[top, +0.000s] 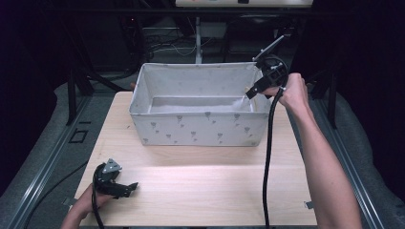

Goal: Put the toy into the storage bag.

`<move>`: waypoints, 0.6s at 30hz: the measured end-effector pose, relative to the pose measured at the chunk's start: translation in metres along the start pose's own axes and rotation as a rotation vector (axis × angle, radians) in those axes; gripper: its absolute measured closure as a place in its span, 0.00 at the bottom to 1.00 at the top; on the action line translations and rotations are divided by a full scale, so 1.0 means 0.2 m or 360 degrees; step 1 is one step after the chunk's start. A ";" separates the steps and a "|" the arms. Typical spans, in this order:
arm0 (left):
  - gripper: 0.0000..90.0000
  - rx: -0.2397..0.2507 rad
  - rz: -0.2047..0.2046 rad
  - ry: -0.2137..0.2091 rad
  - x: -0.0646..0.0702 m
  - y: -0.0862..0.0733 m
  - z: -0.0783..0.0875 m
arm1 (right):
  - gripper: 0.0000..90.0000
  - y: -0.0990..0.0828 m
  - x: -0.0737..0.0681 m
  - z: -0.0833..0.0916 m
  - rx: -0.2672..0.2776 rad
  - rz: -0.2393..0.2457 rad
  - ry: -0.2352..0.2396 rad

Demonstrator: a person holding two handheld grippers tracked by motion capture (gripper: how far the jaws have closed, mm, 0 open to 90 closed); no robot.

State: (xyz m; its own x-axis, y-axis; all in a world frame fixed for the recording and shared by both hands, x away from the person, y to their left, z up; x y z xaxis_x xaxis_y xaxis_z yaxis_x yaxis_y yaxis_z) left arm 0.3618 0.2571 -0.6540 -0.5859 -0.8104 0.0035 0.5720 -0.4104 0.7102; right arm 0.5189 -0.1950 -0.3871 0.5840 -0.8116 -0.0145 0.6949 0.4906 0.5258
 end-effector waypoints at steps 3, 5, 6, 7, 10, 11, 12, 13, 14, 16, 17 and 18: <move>0.00 -0.0002 0.0000 -0.0001 0.00 0.00 0.00 | 0.24 0.01 -0.03 0.03 0.0030 0.0030 0.0011; 0.00 -0.0002 0.0000 -0.0001 0.00 0.00 0.00 | 0.21 0.01 -0.06 0.05 0.0041 0.0046 0.0020; 0.00 -0.0002 0.0000 -0.0001 0.00 0.00 0.00 | 0.19 0.01 -0.07 0.06 0.0050 0.0053 0.0029; 0.00 -0.0002 0.0000 -0.0001 0.00 0.00 0.00 | 0.17 0.01 -0.09 0.06 0.0057 0.0062 0.0032; 0.00 -0.0002 0.0000 -0.0001 0.00 0.00 0.00 | 0.15 0.00 -0.13 0.09 0.0071 0.0096 0.0036; 0.00 -0.0002 0.0000 -0.0001 0.00 0.00 0.00 | 0.14 -0.01 -0.14 0.09 0.0077 0.0114 0.0041; 0.00 -0.0001 0.0000 -0.0001 0.00 0.00 0.00 | 0.13 -0.01 -0.16 0.10 0.0080 0.0125 0.0046; 0.00 -0.0002 0.0000 -0.0001 0.00 0.00 0.00 | 0.12 -0.02 -0.17 0.10 0.0083 0.0142 0.0045; 0.00 -0.0002 0.0000 -0.0001 0.00 0.00 0.00 | 0.11 -0.02 -0.19 0.11 0.0089 0.0155 0.0053; 0.00 0.0003 0.0001 0.0000 0.00 0.00 0.00 | 0.09 -0.03 -0.22 0.11 0.0109 0.0180 0.0055; 0.00 0.0003 0.0001 0.0000 0.00 0.00 0.00 | 0.09 -0.04 -0.24 0.12 0.0116 0.0199 0.0063; 0.00 0.0003 0.0001 0.0000 0.00 0.00 0.00 | 0.08 -0.04 -0.25 0.12 0.0125 0.0205 0.0063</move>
Point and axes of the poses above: each handheld gripper's, and its own axes: z roughly backward along the jaws, y roughly out of its top, x roughly to its right, the point moved 9 cm from there along -z, roughly forward along the jaws, and after that the axes turned 5 degrees about x, right-handed, at the moved point
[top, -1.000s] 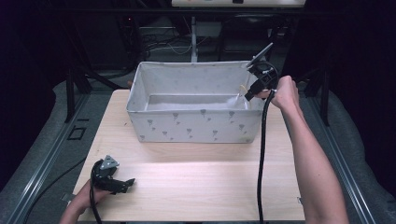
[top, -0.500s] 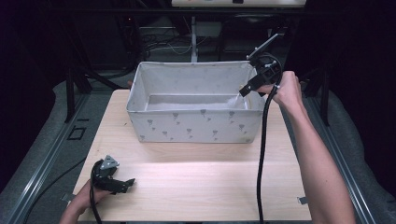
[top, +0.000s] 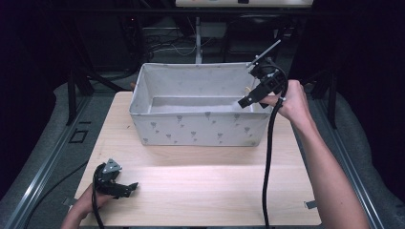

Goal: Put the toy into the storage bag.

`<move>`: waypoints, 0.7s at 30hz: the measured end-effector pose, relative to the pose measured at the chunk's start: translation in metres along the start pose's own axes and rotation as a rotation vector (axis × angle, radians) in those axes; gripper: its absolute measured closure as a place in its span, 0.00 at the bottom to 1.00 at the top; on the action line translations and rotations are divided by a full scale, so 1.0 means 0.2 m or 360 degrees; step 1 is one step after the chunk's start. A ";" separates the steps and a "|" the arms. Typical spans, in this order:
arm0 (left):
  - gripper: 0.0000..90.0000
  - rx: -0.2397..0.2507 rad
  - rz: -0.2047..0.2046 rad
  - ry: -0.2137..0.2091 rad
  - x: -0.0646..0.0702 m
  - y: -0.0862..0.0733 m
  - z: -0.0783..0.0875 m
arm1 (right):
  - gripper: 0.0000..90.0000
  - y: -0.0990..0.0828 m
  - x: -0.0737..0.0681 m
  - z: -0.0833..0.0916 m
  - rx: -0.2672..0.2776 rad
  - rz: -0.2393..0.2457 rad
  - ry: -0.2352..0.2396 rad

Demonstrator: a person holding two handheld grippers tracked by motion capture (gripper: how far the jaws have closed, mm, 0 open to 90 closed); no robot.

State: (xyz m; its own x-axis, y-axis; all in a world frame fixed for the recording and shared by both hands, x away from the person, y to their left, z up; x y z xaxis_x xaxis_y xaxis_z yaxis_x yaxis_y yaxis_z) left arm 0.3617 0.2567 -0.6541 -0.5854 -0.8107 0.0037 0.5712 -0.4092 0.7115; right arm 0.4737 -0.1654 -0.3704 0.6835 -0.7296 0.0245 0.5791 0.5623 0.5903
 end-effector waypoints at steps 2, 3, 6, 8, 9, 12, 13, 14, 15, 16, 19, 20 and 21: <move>0.00 -0.0001 -0.0001 0.0000 0.00 0.00 0.00 | 0.07 -0.01 -0.03 0.00 0.0010 0.0037 0.0002; 0.00 0.0000 0.0000 0.0000 0.00 0.00 0.00 | 0.07 -0.02 -0.05 0.01 0.0017 0.0047 0.0010; 0.00 0.0005 0.0002 0.0004 0.00 0.00 0.00 | 0.06 -0.05 -0.12 0.01 0.0027 0.0107 0.0021; 0.00 0.0005 0.0001 0.0004 0.00 0.00 0.00 | 0.05 -0.05 -0.14 0.01 0.0035 0.0106 0.0024; 0.00 0.0006 0.0005 0.0003 0.00 0.00 0.00 | 0.05 -0.06 -0.15 0.01 0.0028 0.0122 0.0027; 0.00 0.0006 0.0001 0.0005 0.00 0.00 0.00 | 0.04 -0.09 -0.21 0.00 0.0038 0.0151 0.0056; 0.00 0.0005 0.0001 0.0005 0.00 0.00 0.00 | 0.04 -0.10 -0.23 0.00 0.0045 0.0165 0.0060; 0.00 0.0005 0.0000 0.0003 0.00 0.00 0.00 | 0.04 -0.11 -0.25 0.00 0.0046 0.0176 0.0072; 0.00 0.0003 -0.0003 0.0002 0.00 0.00 0.00 | 0.03 -0.13 -0.28 -0.01 0.0048 0.0192 0.0079; 0.00 0.0000 -0.0004 0.0001 0.00 0.00 0.00 | 0.03 -0.14 -0.29 -0.01 0.0040 0.0204 0.0078; 0.00 0.0005 -0.0003 0.0002 0.00 0.00 0.00 | 0.02 -0.17 -0.32 -0.02 0.0041 0.0217 0.0084; 0.00 0.0005 -0.0004 0.0002 0.00 0.00 0.00 | 0.02 -0.18 -0.33 -0.03 0.0040 0.0234 0.0079; 0.00 0.0004 -0.0004 0.0001 0.00 0.00 0.00 | 0.02 -0.19 -0.34 -0.04 0.0045 0.0239 0.0082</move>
Point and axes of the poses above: each handheld gripper's, and its own axes: z roughly backward along the jaws, y roughly out of its top, x roughly to its right, the point moved 9 cm from there along -z, roughly forward along the jaws, and after that the axes turned 5 degrees about x, right-handed, at the moved point
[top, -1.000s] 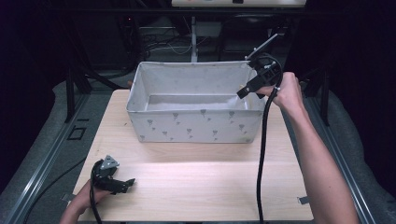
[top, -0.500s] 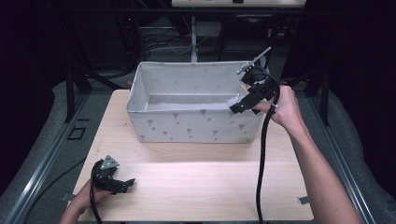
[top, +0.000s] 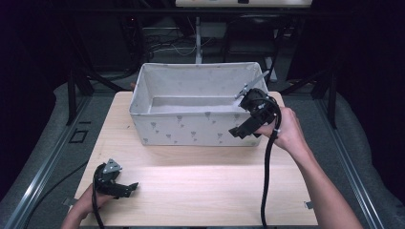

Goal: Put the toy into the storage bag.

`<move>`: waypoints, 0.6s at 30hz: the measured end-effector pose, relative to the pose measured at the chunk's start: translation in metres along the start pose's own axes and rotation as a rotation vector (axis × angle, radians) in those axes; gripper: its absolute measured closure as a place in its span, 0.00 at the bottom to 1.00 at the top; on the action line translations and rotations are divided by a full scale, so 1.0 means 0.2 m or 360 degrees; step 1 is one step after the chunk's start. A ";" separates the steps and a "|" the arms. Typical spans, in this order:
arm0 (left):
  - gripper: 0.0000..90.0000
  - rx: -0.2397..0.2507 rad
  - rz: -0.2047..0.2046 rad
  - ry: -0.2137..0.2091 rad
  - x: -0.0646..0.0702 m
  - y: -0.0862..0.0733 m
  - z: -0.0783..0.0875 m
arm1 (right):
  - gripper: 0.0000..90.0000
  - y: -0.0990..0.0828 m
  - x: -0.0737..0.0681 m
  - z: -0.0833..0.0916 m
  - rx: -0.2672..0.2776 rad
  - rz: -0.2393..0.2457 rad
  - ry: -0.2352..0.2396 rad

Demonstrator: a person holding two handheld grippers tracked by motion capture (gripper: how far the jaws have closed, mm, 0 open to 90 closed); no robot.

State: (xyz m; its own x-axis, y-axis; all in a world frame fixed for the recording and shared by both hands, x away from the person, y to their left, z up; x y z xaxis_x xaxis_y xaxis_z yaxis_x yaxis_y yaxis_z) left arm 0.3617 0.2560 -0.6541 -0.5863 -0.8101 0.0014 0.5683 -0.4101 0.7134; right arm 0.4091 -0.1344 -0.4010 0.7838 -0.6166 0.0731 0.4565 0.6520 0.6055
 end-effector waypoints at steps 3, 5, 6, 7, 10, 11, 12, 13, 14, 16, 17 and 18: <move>0.00 0.0001 -0.0002 -0.0001 0.00 0.00 0.00 | 0.02 -0.05 -0.04 -0.04 -0.0023 0.0015 0.0013; 0.00 0.0001 -0.0002 -0.0002 0.00 0.00 0.00 | 0.02 -0.09 -0.07 -0.07 -0.0038 0.0021 0.0032; 0.00 0.0001 -0.0003 -0.0002 0.00 0.00 0.00 | 0.02 -0.11 -0.08 -0.09 -0.0041 0.0028 0.0037; 0.00 0.0001 -0.0003 -0.0002 0.00 0.00 0.00 | 0.02 -0.13 -0.10 -0.11 -0.0048 0.0028 0.0047; 0.00 0.0001 -0.0003 -0.0002 0.00 0.00 0.00 | 0.02 -0.18 -0.13 -0.15 -0.0050 0.0022 0.0076; 0.00 0.0002 -0.0002 -0.0002 0.00 0.00 0.00 | 0.02 -0.19 -0.14 -0.16 -0.0053 0.0016 0.0081; 0.00 0.0002 -0.0003 -0.0002 0.00 0.00 0.00 | 0.02 -0.21 -0.16 -0.18 -0.0062 0.0018 0.0092; 0.00 0.0002 -0.0003 -0.0002 0.00 0.00 0.00 | 0.02 -0.23 -0.17 -0.21 -0.0050 0.0016 0.0095; 0.00 0.0001 -0.0003 -0.0003 0.00 0.00 0.00 | 0.02 -0.25 -0.18 -0.23 -0.0058 0.0010 0.0107; 0.00 0.0002 -0.0003 -0.0002 0.00 0.00 0.00 | 0.02 -0.30 -0.22 -0.27 -0.0079 -0.0005 0.0138; 0.00 0.0003 -0.0003 -0.0002 0.00 0.00 0.00 | 0.02 -0.32 -0.23 -0.29 -0.0085 -0.0015 0.0153; 0.00 0.0002 -0.0003 -0.0003 0.00 0.00 0.00 | 0.03 -0.32 -0.23 -0.29 -0.0085 -0.0015 0.0153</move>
Point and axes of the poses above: each handheld gripper's, and its own axes: z roughly backward along the jaws, y roughly out of its top, x roughly to its right, the point moved 9 cm from there along -z, roughly forward along the jaws, and after that the axes turned 5 degrees about x, right-handed, at the moved point
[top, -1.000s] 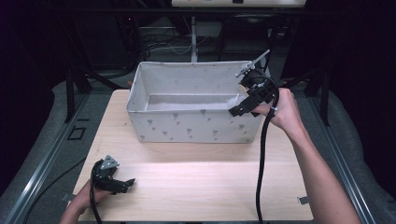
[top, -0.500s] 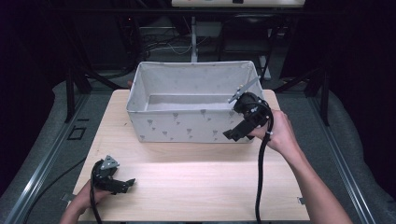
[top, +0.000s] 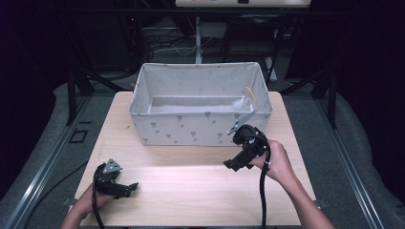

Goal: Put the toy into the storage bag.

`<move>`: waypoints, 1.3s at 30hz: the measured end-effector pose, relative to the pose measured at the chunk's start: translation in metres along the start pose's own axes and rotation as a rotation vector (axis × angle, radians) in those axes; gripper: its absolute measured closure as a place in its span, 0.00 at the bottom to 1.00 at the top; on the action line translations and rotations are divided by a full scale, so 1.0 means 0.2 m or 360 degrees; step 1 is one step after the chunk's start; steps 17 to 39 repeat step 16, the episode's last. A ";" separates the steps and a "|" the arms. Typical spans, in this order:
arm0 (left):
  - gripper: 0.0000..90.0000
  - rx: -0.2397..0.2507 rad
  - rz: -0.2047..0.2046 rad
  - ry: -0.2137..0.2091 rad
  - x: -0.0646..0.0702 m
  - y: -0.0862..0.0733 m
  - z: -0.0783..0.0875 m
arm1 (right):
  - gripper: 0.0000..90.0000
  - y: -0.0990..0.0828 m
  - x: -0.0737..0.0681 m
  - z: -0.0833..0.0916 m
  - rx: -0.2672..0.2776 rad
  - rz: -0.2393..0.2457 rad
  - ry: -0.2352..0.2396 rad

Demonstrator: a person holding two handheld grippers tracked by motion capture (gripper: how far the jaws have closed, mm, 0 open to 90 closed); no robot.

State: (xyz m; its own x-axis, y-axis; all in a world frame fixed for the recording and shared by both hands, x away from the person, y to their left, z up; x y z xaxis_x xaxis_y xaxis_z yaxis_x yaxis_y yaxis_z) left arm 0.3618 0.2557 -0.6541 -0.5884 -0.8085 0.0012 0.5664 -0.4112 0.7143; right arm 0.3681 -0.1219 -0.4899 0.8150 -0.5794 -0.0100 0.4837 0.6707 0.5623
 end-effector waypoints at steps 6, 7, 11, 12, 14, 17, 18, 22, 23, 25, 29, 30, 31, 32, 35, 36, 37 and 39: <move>0.00 0.0001 -0.0005 -0.0003 0.00 0.00 0.00 | 0.07 -0.08 -0.06 -0.10 -0.0113 0.0027 0.0027; 0.00 0.0000 -0.0007 -0.0005 0.00 0.00 0.00 | 0.08 -0.10 -0.06 -0.11 -0.0129 0.0036 0.0025; 0.00 -0.0001 -0.0007 -0.0007 0.00 0.00 0.00 | 0.08 -0.17 -0.09 -0.16 -0.0191 0.0048 0.0029; 0.00 -0.0001 -0.0007 -0.0007 0.00 0.00 0.00 | 0.09 -0.20 -0.10 -0.17 -0.0220 0.0050 0.0025; 0.00 -0.0001 -0.0007 -0.0007 0.00 0.00 0.00 | 0.10 -0.25 -0.11 -0.20 -0.0265 0.0051 0.0023; 0.00 -0.0002 -0.0008 -0.0008 0.00 0.00 0.00 | 0.10 -0.28 -0.11 -0.21 -0.0298 0.0051 0.0013; 0.00 -0.0002 -0.0008 -0.0008 0.00 0.00 0.00 | 0.10 -0.28 -0.11 -0.21 -0.0298 0.0051 0.0013; 0.00 -0.0002 -0.0008 -0.0008 0.00 0.00 0.00 | 0.10 -0.28 -0.11 -0.21 -0.0298 0.0051 0.0013; 0.00 -0.0002 -0.0008 -0.0008 0.00 0.00 0.00 | 0.10 -0.28 -0.11 -0.21 -0.0298 0.0051 0.0013; 0.00 -0.0002 -0.0008 -0.0008 0.00 0.00 0.00 | 0.10 -0.28 -0.11 -0.21 -0.0298 0.0051 0.0013; 0.00 -0.0002 -0.0008 -0.0008 0.00 0.00 0.00 | 0.10 -0.28 -0.11 -0.21 -0.0298 0.0051 0.0013; 0.00 -0.0002 -0.0008 -0.0008 0.00 0.00 0.00 | 0.10 -0.28 -0.11 -0.21 -0.0298 0.0051 0.0013; 0.00 -0.0002 -0.0008 -0.0008 0.00 0.00 0.00 | 0.10 -0.28 -0.11 -0.21 -0.0298 0.0051 0.0013; 0.00 -0.0002 -0.0008 -0.0008 0.00 0.00 0.00 | 0.10 -0.28 -0.11 -0.21 -0.0298 0.0051 0.0013; 0.00 -0.0002 -0.0008 -0.0008 0.00 0.00 0.00 | 0.10 -0.28 -0.11 -0.21 -0.0298 0.0051 0.0013; 0.00 -0.0002 -0.0008 -0.0008 0.00 0.00 0.00 | 0.10 -0.28 -0.11 -0.21 -0.0298 0.0051 0.0013; 0.00 -0.0002 -0.0008 -0.0008 0.00 0.00 0.00 | 0.10 -0.28 -0.11 -0.21 -0.0298 0.0051 0.0013; 0.00 -0.0002 -0.0008 -0.0008 0.00 0.00 0.00 | 0.10 -0.28 -0.11 -0.21 -0.0298 0.0051 0.0013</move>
Point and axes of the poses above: each handheld gripper's, and its own axes: z roughly backward along the jaws, y roughly out of its top, x roughly to its right, the point moved 9 cm from there along -z, roughly forward along the jaws, and after that the axes turned 5 degrees about x, right-handed, at the moved point
